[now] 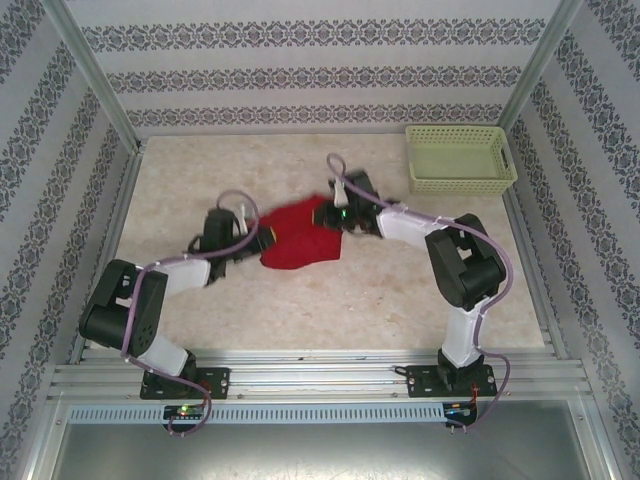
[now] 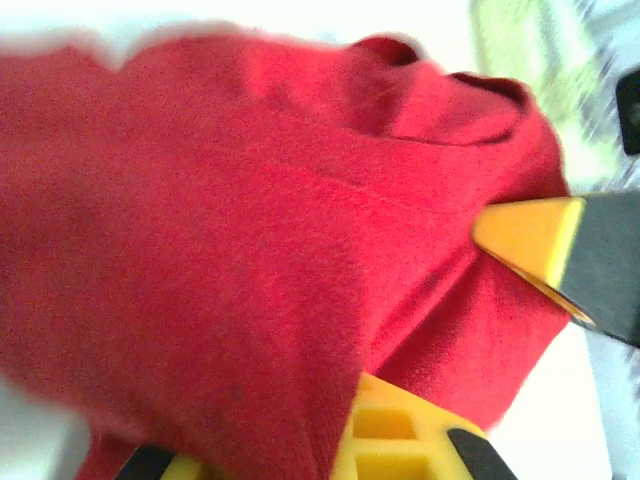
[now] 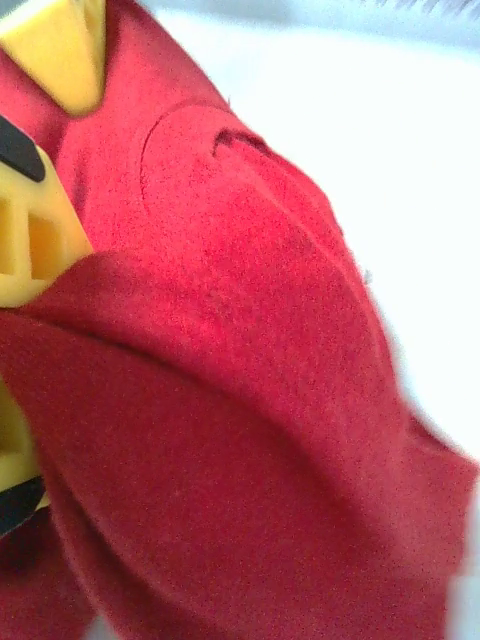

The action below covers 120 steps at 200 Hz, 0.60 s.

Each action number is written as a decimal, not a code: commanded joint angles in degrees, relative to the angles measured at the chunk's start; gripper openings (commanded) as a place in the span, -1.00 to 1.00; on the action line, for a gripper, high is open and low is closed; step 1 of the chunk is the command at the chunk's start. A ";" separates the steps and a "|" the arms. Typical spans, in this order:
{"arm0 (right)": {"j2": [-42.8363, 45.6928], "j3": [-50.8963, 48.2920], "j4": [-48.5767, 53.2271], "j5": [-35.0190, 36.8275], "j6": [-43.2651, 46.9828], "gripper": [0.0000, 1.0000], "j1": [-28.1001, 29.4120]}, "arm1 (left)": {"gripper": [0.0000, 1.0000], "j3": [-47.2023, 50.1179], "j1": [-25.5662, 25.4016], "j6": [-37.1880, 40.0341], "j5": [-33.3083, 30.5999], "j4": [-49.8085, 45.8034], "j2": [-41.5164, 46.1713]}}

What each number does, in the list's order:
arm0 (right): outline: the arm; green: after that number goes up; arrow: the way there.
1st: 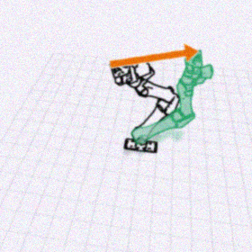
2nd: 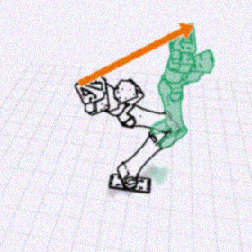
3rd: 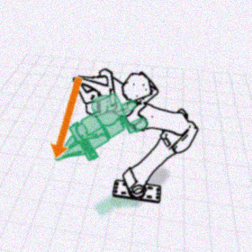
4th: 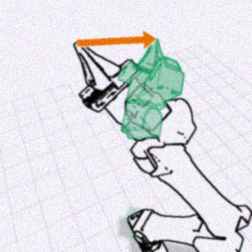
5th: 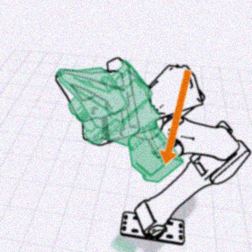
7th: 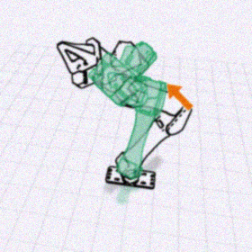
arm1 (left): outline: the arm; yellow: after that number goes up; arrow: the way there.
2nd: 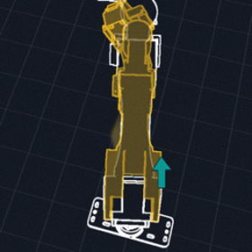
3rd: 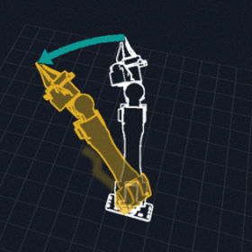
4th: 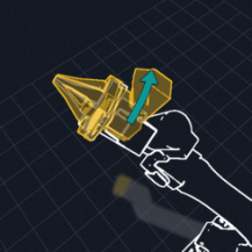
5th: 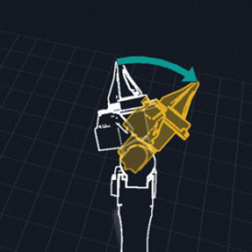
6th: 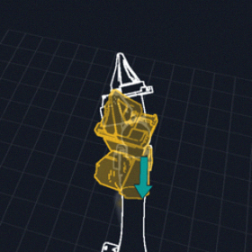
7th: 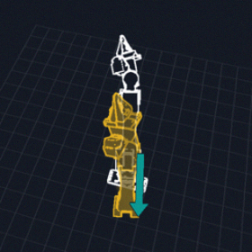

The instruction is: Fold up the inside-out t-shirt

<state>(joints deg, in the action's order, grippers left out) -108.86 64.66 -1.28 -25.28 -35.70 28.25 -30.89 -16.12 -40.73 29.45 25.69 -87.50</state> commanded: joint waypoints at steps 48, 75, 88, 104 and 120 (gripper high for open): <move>19.36 -23.37 -6.86 9.43 -5.89 -1.00 6.72 | -0.89 19.77 -12.05 -5.81 -11.34 0.32 26.69; 22.11 -22.32 -5.03 11.07 -5.51 -1.00 6.22 | -0.85 15.97 -12.03 -1.58 -15.70 -12.20 34.66; 22.11 -19.93 -3.40 10.95 -4.20 -1.00 5.79 | -0.83 13.29 -11.98 0.53 -17.04 -15.08 35.58; 21.78 -17.84 -3.63 9.63 -3.18 -1.00 5.03 | -0.81 11.42 -11.73 1.87 -17.43 -15.34 34.88; 21.55 -17.76 -7.52 5.97 -3.02 -1.00 4.24 | -0.81 11.03 -10.76 1.69 -15.39 -12.32 32.91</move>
<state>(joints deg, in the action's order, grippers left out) -87.83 45.67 -7.38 -21.52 -40.27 35.24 -18.15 -28.12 -41.65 16.71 15.35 -53.58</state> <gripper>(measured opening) 0.085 0.097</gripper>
